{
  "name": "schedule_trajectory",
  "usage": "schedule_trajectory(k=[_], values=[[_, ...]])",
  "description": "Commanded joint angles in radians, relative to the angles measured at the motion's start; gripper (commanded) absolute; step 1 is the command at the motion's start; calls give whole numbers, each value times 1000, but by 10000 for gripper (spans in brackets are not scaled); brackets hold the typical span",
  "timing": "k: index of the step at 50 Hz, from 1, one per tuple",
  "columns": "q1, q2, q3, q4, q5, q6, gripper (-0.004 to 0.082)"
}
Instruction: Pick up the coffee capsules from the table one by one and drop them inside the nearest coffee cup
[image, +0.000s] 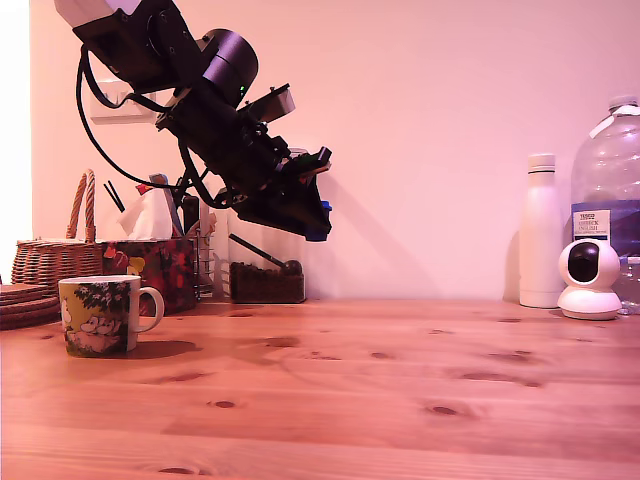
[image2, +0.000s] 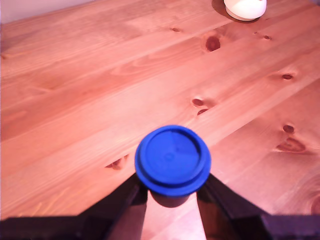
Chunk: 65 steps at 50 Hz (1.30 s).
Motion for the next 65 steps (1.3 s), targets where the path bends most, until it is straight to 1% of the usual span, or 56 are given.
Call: schedule_trajectory(k=[1, 16, 18, 22, 26, 29, 31, 39, 48, 58, 65], values=[[3, -27, -16, -42, -6, -11, 200], [3, -27, -16, -75, -5, -8, 200], [3, -29, -16, -83, -5, 7, 200], [3, -32, -16, -110, -6, 20, 200], [3, -43, -16, -138, -6, 42, 200], [4, -57, -16, -152, -6, 46, 200], [4, -68, -16, -164, -6, 59, 200], [13, -105, -16, -216, -7, 85, 200], [31, -129, -17, -263, -24, 92, 200], [45, -160, -18, -284, -63, 101, 200], [57, -174, -19, -295, -71, 113, 200]])
